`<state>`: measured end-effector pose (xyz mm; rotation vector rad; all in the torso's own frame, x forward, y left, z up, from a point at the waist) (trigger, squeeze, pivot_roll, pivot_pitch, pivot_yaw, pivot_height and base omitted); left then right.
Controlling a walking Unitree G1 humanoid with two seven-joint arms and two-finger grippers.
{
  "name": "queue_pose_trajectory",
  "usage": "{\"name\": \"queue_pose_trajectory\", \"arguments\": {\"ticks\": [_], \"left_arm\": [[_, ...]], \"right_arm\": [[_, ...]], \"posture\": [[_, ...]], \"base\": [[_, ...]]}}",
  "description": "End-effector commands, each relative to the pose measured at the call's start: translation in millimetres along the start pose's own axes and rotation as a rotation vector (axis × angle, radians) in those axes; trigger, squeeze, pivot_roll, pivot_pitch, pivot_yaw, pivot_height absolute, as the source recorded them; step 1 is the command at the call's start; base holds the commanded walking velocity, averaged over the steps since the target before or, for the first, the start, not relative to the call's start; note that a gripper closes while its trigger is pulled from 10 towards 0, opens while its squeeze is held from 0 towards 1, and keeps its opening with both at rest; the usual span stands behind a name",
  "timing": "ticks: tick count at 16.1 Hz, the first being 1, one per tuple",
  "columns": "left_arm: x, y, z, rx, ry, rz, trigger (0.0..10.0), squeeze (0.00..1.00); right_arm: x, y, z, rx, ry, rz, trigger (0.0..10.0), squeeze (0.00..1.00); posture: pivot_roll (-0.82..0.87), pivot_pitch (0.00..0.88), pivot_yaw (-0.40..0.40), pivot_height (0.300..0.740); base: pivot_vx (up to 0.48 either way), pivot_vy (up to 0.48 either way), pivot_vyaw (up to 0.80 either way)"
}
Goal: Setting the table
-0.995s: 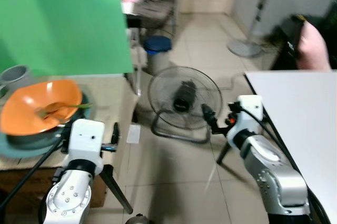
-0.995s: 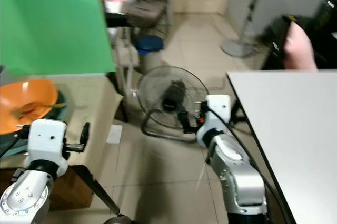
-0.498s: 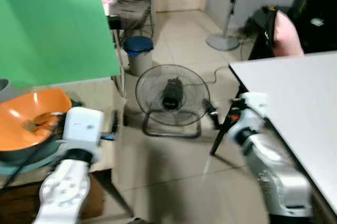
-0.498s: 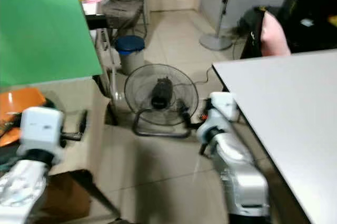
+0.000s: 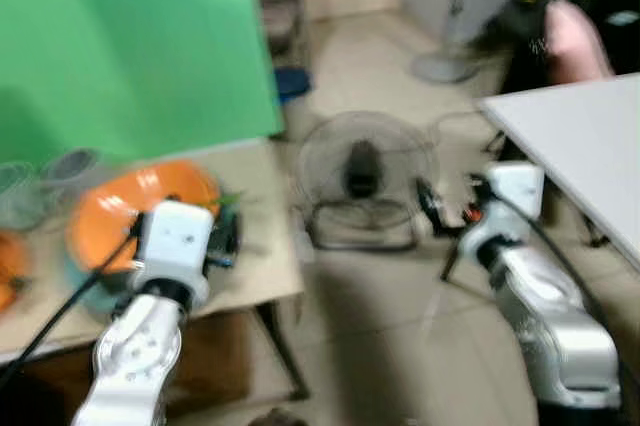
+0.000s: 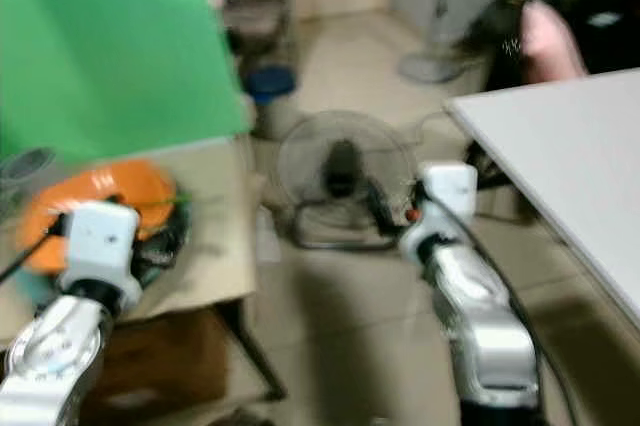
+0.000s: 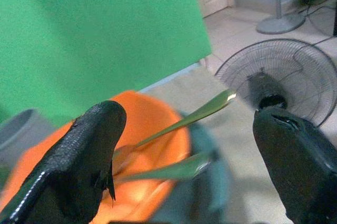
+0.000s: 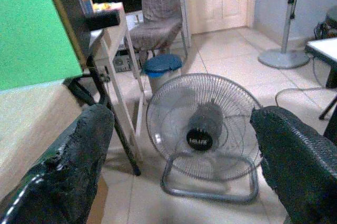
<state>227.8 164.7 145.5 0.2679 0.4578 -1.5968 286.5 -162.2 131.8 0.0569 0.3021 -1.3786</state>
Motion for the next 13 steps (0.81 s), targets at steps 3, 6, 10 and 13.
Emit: {"name": "queue_pose_trajectory", "arguments": {"ticks": [3,6,10,13], "left_arm": [[-11.9,-0.3,2.8,0.008,0.024,0.051,10.0,0.00],[-14.7,-0.2,3.1,0.008,0.026,0.065,10.0,0.00],[-19.0,-1.9,1.9,-0.007,-0.012,0.119,10.0,0.00],[-20.8,-2.3,5.0,0.002,-0.048,0.122,10.0,0.00]], "right_arm": [[-19.2,6.0,4.8,0.025,0.018,0.078,10.0,0.00],[-27.9,10.0,4.2,0.017,0.034,0.122,10.0,0.00],[-31.1,13.9,7.2,0.004,0.035,0.152,10.0,0.00],[-37.9,17.9,10.8,0.009,0.007,0.196,10.0,0.00]], "posture": [[-0.02,0.000,0.063,0.740],[-0.01,0.000,0.060,0.740],[0.00,0.000,0.040,0.740],[0.01,0.000,0.039,0.740]], "base": [[0.000,0.428,0.00],[0.000,0.426,0.00],[0.000,0.106,0.00],[0.000,0.000,0.00]]}}
Point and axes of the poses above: a point about 5 cm out from each wrist's last joint towards the gripper, its own y axis pointing out of the wrist towards the gripper, its own z axis along the axis of the wrist's last joint, x = y × z, the point moved 2 cm from there along y, pointing out of the wrist towards the gripper, and after that the axes turned 9 degrees about y, right-handed, at the moved point
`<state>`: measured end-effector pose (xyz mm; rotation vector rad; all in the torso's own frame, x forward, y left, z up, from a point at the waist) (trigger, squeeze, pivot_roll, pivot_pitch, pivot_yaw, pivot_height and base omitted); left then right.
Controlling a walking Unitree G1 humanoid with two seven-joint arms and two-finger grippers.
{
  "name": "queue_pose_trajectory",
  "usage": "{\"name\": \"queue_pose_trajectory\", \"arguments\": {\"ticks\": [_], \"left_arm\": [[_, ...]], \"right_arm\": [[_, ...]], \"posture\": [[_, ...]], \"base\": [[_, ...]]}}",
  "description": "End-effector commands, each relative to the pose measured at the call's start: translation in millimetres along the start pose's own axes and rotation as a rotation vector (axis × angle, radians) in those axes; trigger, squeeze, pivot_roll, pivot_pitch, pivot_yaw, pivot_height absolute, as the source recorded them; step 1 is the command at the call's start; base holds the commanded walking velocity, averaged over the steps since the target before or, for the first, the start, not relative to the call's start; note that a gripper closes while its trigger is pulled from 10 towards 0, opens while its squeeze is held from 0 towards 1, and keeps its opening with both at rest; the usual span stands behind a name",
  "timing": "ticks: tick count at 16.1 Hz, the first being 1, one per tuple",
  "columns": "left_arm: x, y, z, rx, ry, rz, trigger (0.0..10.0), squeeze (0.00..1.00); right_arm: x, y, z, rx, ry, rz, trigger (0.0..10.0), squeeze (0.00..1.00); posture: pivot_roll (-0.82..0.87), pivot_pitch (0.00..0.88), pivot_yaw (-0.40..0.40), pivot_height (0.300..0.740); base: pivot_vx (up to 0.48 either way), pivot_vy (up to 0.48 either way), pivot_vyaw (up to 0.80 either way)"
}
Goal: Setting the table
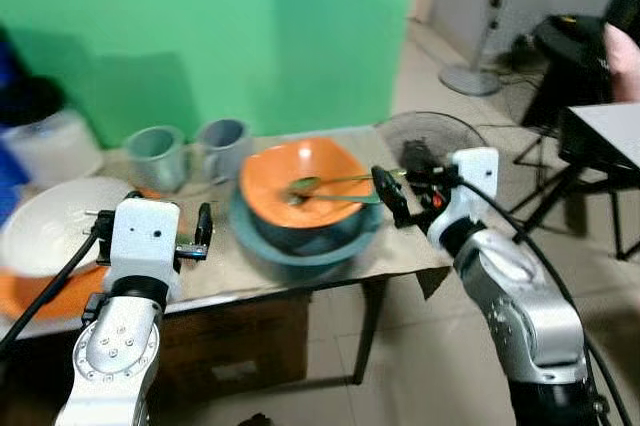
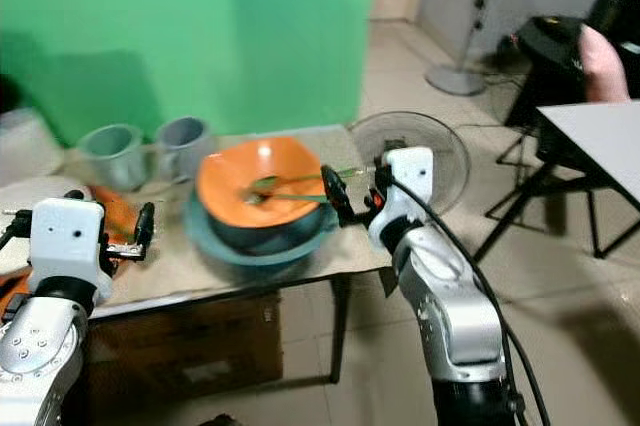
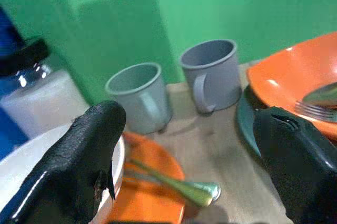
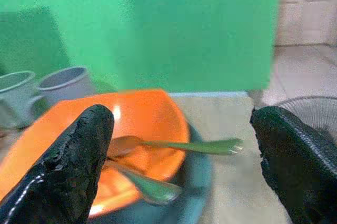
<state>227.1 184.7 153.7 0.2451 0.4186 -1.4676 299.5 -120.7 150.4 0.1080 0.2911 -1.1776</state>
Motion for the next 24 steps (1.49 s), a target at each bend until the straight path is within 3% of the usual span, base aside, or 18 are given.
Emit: {"name": "queue_pose_trajectory", "arguments": {"ticks": [1,6,9,12,16,17,19,20,24], "left_arm": [[0.4,0.8,7.6,0.025,-0.018,-0.005,10.0,0.00],[1.3,5.1,8.1,0.022,-0.002,-0.035,10.0,0.00],[3.6,5.3,7.7,0.019,-0.008,-0.046,10.0,0.00],[8.1,6.0,9.4,0.026,-0.005,-0.068,10.0,0.00],[13.0,2.0,13.2,0.047,0.032,-0.114,10.0,0.00],[15.6,1.0,14.5,0.054,0.044,-0.144,10.0,0.00],[21.1,0.0,16.1,0.063,0.070,-0.218,10.0,0.00],[27.2,-1.3,20.4,0.084,0.055,-0.296,10.0,0.00],[42.3,-2.0,31.6,0.128,0.039,-0.521,10.0,0.00]], "right_arm": [[2.9,0.8,1.1,-0.004,-0.017,0.003,10.0,0.00],[9.8,5.6,7.5,0.010,-0.015,-0.019,10.0,0.00],[7.7,7.3,8.9,0.000,-0.072,0.010,10.0,0.00],[11.9,13.8,15.5,0.001,-0.098,0.015,10.0,0.00],[12.0,21.7,36.5,0.012,-0.153,0.126,10.0,0.00],[10.8,24.4,43.4,0.011,-0.163,0.167,10.0,0.00],[4.0,30.7,55.8,-0.039,-0.292,0.294,10.0,0.00],[6.5,35.5,59.6,-0.114,-0.369,0.340,10.0,0.00],[10.6,45.0,64.5,-0.270,-0.460,0.434,10.0,0.00]], "posture": [[0.01,0.000,0.043,0.740],[0.01,0.000,0.047,0.740],[0.00,0.000,0.048,0.740],[0.00,0.000,0.039,0.740],[0.01,0.000,0.027,0.740],[0.01,0.000,0.030,0.740],[0.00,0.000,0.031,0.740],[0.00,0.000,0.032,0.740],[0.00,0.000,0.023,0.740]], "base": [[0.000,0.000,0.00],[0.049,0.000,0.00],[0.270,0.000,0.00],[0.301,0.000,0.80],[0.164,0.000,0.40],[0.000,0.000,0.00],[0.000,0.000,0.00],[0.000,0.000,0.00],[0.000,0.000,0.00]]}}
Point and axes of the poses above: a point about 5 cm out from each wrist's last joint towards the gripper, its own y axis pointing out of the wrist towards the gripper, its own z axis along the axis of the wrist's last joint, x = y × z, the point moved 2 cm from there along y, pointing out of the wrist towards the gripper, and after that the axes turned 9 degrees about y, right-handed, at the moved point
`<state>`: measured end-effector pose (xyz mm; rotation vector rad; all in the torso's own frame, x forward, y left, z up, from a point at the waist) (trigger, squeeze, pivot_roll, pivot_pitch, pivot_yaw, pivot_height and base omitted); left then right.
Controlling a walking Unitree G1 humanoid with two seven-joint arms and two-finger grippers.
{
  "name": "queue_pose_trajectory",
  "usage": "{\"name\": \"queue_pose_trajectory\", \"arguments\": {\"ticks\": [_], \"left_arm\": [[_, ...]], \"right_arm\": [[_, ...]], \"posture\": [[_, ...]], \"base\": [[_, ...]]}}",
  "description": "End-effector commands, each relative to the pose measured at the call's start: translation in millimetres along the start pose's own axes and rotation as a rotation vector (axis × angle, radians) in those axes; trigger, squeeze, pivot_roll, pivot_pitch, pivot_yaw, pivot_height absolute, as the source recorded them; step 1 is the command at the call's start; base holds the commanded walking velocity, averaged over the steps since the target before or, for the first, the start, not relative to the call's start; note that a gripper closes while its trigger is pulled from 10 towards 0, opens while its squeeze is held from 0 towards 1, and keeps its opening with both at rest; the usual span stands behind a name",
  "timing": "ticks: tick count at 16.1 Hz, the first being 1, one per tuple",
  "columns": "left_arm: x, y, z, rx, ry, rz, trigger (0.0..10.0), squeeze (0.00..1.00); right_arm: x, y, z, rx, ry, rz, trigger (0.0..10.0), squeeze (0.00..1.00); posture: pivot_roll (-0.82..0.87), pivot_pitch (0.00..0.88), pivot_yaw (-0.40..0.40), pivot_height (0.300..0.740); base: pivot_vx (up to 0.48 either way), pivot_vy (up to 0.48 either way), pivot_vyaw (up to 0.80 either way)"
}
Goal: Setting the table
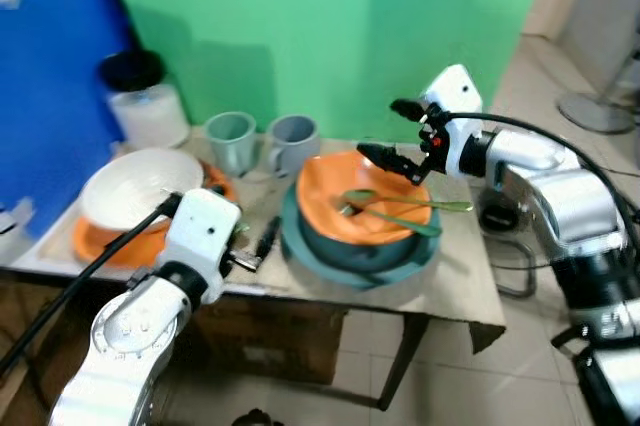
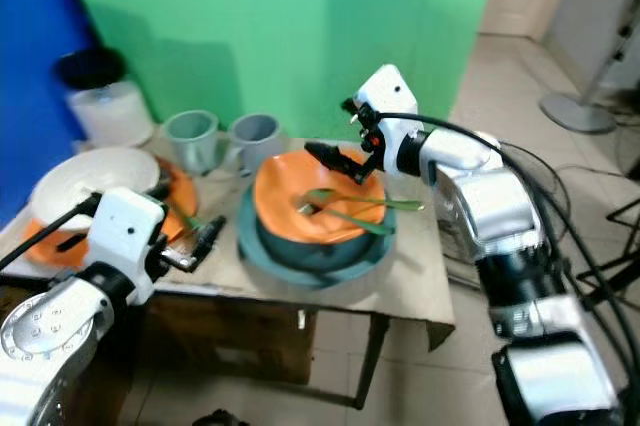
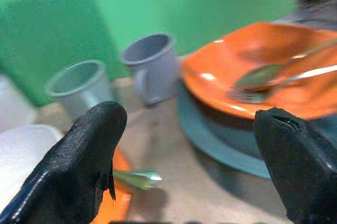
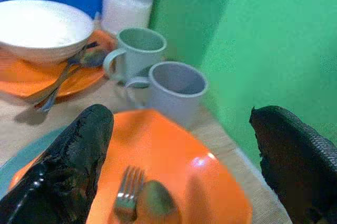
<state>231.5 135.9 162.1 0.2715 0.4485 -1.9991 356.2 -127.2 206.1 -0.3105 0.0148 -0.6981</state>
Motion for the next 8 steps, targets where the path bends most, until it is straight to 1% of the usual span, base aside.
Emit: {"name": "queue_pose_trajectory", "arguments": {"ticks": [1,2,4,5,6,7,8], "left_arm": [[5.1,2.1,6.0,0.019,0.010,-0.079,10.0,0.00],[6.8,3.6,7.9,0.027,0.061,-0.142,10.0,0.00],[9.9,7.5,10.4,0.048,0.123,-0.243,10.0,0.00],[10.5,8.6,11.5,0.055,0.133,-0.269,10.0,0.00],[10.3,10.1,13.5,0.063,0.129,-0.279,10.0,0.00],[9.6,11.9,15.7,0.070,0.123,-0.287,10.0,0.00],[10.0,11.9,15.2,0.063,0.120,-0.297,10.0,0.00]], "right_arm": [[2.7,2.7,-4.4,-0.071,-0.016,0.008,10.0,0.00],[6.0,6.9,-9.1,-0.136,-0.024,0.008,10.0,0.00],[12.1,18.6,-22.8,-0.265,-0.032,-0.017,10.0,0.00],[12.5,22.1,-27.5,-0.305,-0.022,-0.017,10.0,0.00],[13.8,24.5,-31.6,-0.339,-0.002,-0.032,9.8,0.00],[13.7,28.8,-34.8,-0.362,0.016,-0.034,7.1,0.00],[13.6,29.4,-34.7,-0.365,0.029,-0.025,6.1,0.00]], "posture": [[-0.01,0.000,0.024,0.740],[-0.01,0.000,0.023,0.740],[-0.02,0.000,0.030,0.740],[-0.02,0.000,0.030,0.740],[-0.03,0.000,0.035,0.740],[-0.03,0.000,0.035,0.740],[-0.03,0.000,0.037,0.740]], "base": [[0.000,0.000,0.00],[0.000,0.000,0.00],[0.000,0.000,0.00],[0.000,0.000,0.00],[0.000,0.000,0.00],[0.000,0.000,0.00],[0.000,0.000,0.00]]}}
Point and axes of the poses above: a point about 5 cm out from each wrist's last joint towards the gripper, its own y axis pointing out of the wrist towards the gripper, its own z axis along the axis of the wrist's last joint, x = y × z, the point moved 2 cm from there along y, pointing out of the wrist towards the gripper, and after that the axes turned 9 degrees about y, right-handed, at the moved point
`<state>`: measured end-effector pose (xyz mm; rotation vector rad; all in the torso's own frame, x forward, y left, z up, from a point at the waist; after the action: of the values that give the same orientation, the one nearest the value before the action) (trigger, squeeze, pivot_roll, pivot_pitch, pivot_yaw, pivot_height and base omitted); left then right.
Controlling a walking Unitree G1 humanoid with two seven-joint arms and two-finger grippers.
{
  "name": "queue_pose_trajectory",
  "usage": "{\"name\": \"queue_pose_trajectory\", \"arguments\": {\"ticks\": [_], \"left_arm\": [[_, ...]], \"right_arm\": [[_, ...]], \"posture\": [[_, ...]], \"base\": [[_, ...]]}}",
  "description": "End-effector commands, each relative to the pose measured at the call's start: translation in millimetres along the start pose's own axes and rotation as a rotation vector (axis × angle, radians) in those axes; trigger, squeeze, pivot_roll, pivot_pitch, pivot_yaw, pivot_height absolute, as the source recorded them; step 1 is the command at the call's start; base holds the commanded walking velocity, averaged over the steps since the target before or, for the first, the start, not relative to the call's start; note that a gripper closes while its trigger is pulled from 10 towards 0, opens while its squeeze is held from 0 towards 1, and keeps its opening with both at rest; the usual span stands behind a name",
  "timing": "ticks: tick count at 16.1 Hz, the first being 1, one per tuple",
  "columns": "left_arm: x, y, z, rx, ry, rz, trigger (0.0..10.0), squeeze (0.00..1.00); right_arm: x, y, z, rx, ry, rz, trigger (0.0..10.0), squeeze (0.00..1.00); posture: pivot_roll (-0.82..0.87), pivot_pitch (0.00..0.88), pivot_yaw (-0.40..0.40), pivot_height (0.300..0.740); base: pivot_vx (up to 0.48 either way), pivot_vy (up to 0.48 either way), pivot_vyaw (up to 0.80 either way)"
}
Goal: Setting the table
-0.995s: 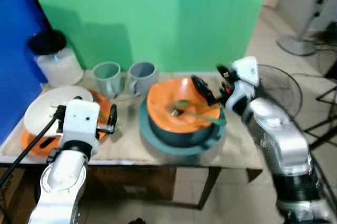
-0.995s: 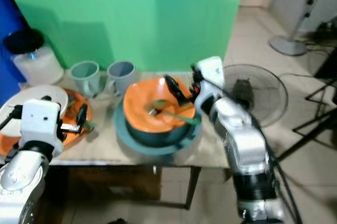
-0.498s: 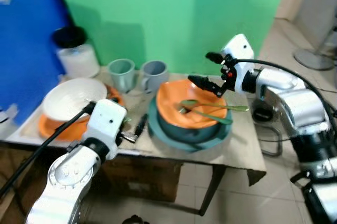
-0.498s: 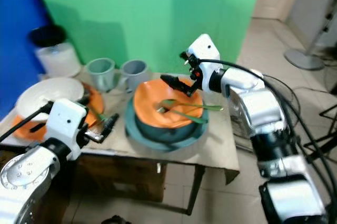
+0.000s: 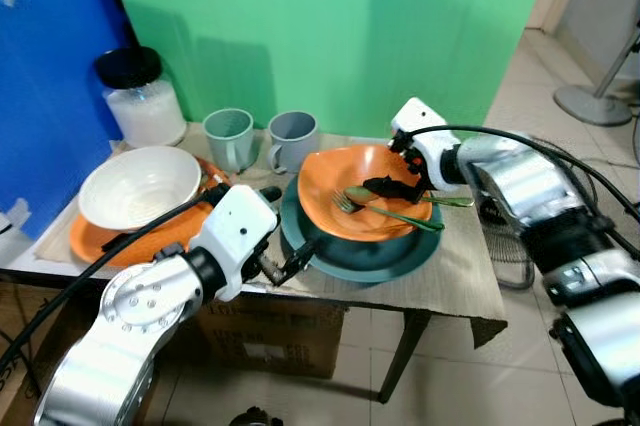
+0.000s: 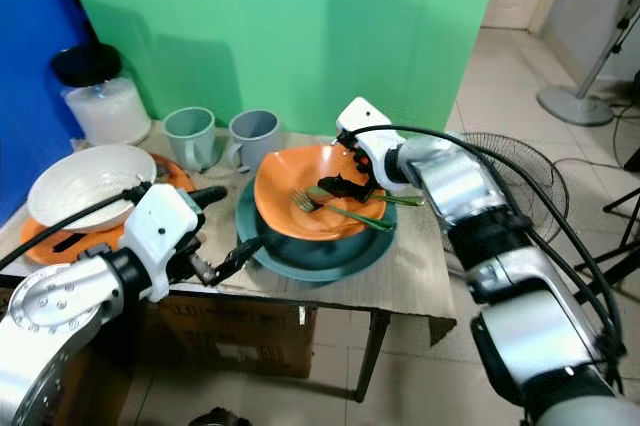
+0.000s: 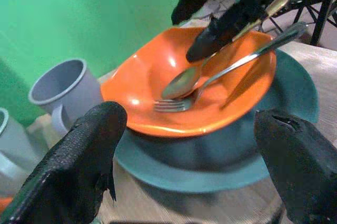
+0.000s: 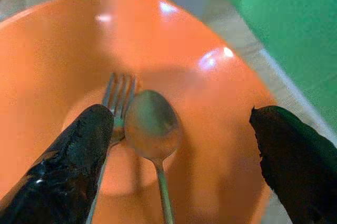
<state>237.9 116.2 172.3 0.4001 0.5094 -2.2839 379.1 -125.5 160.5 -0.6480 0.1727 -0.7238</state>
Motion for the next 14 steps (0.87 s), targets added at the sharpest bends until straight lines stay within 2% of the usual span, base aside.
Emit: {"name": "queue_pose_trajectory", "arguments": {"ticks": [1,3,4,5,6,11,14], "left_arm": [[1.5,0.1,-2.7,-0.015,-0.006,-0.023,10.0,0.00],[5.6,-1.5,-4.4,-0.021,-0.016,-0.064,10.0,0.00],[7.8,-2.1,-5.0,-0.022,-0.025,-0.080,10.0,0.00],[8.9,-2.5,-5.7,-0.028,-0.032,-0.083,10.0,0.00],[9.3,-2.5,-6.3,-0.031,-0.035,-0.087,10.0,0.00],[10.5,-2.5,-6.8,-0.034,-0.043,-0.109,10.0,0.00],[10.0,-1.7,-7.9,-0.037,-0.045,-0.112,10.0,0.00]], "right_arm": [[1.8,-1.5,5.3,-0.009,-0.003,-0.004,4.8,0.00],[4.5,-2.6,2.7,-0.048,-0.007,0.010,4.6,0.00],[5.4,-3.9,1.0,-0.073,-0.009,0.011,3.8,0.00],[6.7,-4.9,-0.4,-0.095,-0.018,0.002,1.1,0.00],[7.0,-5.2,-0.6,-0.109,-0.015,0.003,0.0,0.00],[8.9,-7.6,-2.7,-0.185,-0.036,-0.010,0.0,0.00],[10.0,-5.9,-2.2,-0.197,-0.017,-0.026,0.0,0.00]], "posture": [[-0.03,0.000,0.036,0.740],[-0.03,0.000,0.037,0.740],[-0.03,0.000,0.036,0.740],[-0.04,0.000,0.036,0.740],[-0.04,0.000,0.035,0.740],[-0.04,0.000,0.033,0.740],[-0.04,0.000,0.031,0.740]], "base": [[0.000,0.000,0.00],[0.000,0.000,0.00],[0.000,0.000,0.00],[0.000,0.000,0.00],[0.000,0.000,0.00],[0.000,0.000,0.00],[0.000,0.000,0.00]]}}
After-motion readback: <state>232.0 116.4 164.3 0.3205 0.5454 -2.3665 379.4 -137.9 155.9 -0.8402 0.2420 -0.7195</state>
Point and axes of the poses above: a point about 5 cm out from each wrist's last joint towards the gripper, its own y axis pointing out of the wrist towards the gripper, its own z axis along the axis of the wrist's last joint, x = y × z, the point moved 2 cm from there along y, pointing out of the wrist towards the gripper, and after that the axes turned 9 degrees about y, right-handed, at the moved point
